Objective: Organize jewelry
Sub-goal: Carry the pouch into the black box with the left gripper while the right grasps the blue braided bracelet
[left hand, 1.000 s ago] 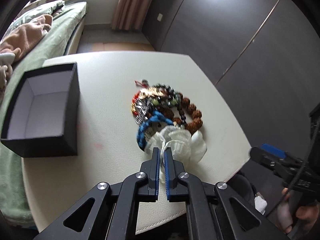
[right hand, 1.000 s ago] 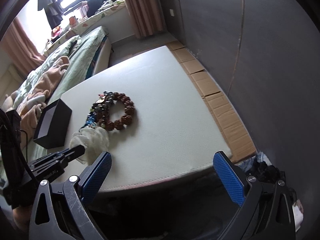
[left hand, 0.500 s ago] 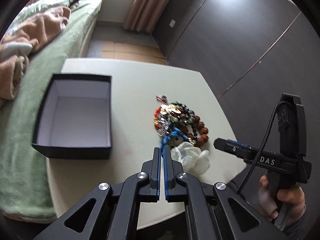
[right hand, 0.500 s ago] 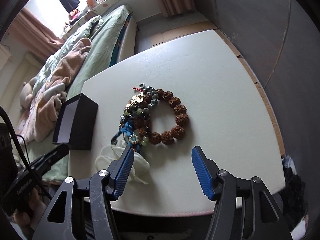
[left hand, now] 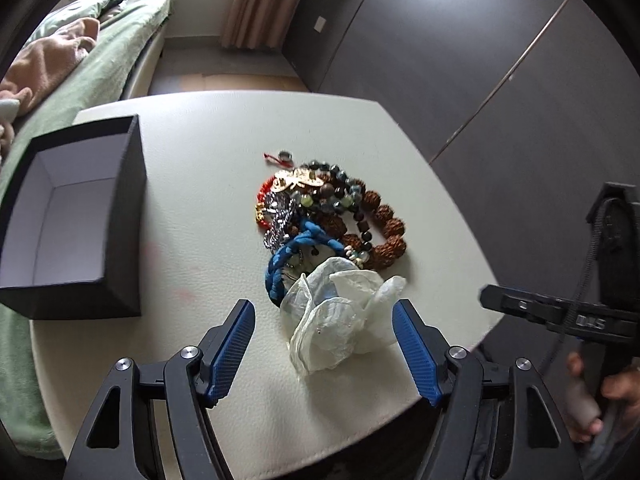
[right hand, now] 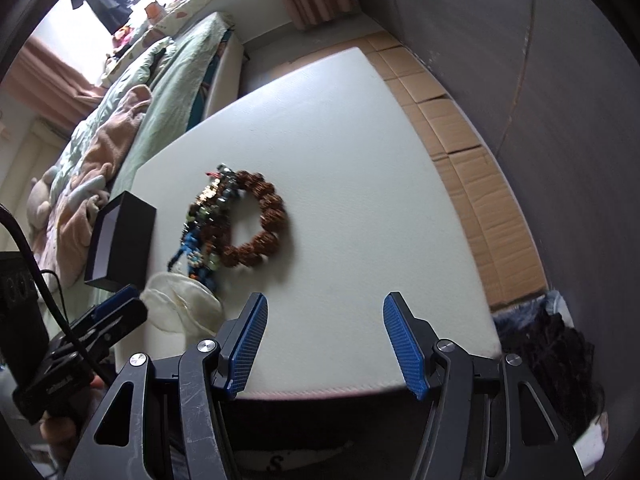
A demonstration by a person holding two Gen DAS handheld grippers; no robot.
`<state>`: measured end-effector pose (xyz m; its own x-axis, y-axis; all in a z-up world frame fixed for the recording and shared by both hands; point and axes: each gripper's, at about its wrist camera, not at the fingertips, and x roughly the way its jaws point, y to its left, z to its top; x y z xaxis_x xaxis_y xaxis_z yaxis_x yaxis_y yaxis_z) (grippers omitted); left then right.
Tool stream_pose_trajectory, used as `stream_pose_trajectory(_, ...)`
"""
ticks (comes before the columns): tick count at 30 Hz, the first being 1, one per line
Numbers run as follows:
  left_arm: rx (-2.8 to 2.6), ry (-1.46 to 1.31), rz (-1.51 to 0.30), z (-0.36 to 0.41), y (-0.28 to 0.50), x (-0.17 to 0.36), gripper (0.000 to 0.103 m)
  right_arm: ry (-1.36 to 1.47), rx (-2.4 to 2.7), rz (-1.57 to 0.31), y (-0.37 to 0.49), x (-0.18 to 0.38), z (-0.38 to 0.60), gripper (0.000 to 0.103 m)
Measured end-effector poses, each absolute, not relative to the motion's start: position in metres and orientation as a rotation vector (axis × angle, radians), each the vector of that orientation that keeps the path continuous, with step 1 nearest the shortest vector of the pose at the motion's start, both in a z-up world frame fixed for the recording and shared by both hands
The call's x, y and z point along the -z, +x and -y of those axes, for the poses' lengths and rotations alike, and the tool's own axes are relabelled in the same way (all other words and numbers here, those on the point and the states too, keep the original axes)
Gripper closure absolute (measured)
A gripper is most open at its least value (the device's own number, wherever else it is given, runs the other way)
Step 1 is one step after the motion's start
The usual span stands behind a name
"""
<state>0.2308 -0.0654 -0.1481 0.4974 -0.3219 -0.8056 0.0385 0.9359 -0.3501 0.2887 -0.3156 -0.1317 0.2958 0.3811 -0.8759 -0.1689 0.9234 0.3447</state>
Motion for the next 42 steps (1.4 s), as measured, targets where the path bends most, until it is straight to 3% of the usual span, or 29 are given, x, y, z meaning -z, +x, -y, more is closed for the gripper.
stream_pose_trajectory(1, 0.213, -0.305, -1.037, 0.066, 0.232, 0.153, 0.052, 0.206, -0.364, -1.232, 0.287, 0.133, 0.317, 0.042)
stream_pose_trajectory(2, 0.213, -0.314, -1.043, 0.066, 0.232, 0.156, 0.078, 0.209, -0.371, -1.242, 0.286, 0.134, 0.317, 0.042)
stream_pose_trajectory(3, 0.213, -0.330, -1.049, 0.065, 0.231, 0.160, 0.091, 0.200, -0.386, -1.243, 0.284, 0.134, 0.316, 0.042)
stream_pose_trajectory(6, 0.207, -0.389, -1.002, 0.055, 0.220, 0.158, 0.100, 0.163, -0.405, -1.228, 0.286, 0.129, 0.308, 0.042)
stream_pose_trajectory(16, 0.149, -0.409, -0.862, 0.020, 0.188, 0.116, 0.100, 0.120, -0.562, -1.200, 0.303, 0.121, 0.254, 0.042)
stream_pose_trajectory(26, 0.096, -0.469, -0.803, -0.015, 0.171, 0.101, 0.100, 0.146, -0.657, -1.265, 0.302, 0.145, 0.202, 0.049)
stream_pose_trajectory(28, 0.089, -0.479, -0.790, -0.021, 0.168, 0.096, 0.100, 0.138, -0.641, -1.278, 0.305, 0.152, 0.193, 0.055)
stream_pose_trajectory(29, 0.080, -0.475, -0.785, -0.023, 0.168, 0.094, 0.100, 0.132, -0.635, -1.291, 0.306, 0.155, 0.189, 0.067)
stream_pose_trajectory(30, 0.073, -0.473, -0.780, -0.026, 0.167, 0.091, 0.100, 0.129, -0.633, -1.302, 0.307, 0.158, 0.186, 0.085)
stream_pose_trajectory(42, 0.014, -0.484, -0.765, -0.068, 0.182, 0.067, 0.100, 0.182, -0.674, -1.178, 0.294, 0.101, 0.186, 0.090)
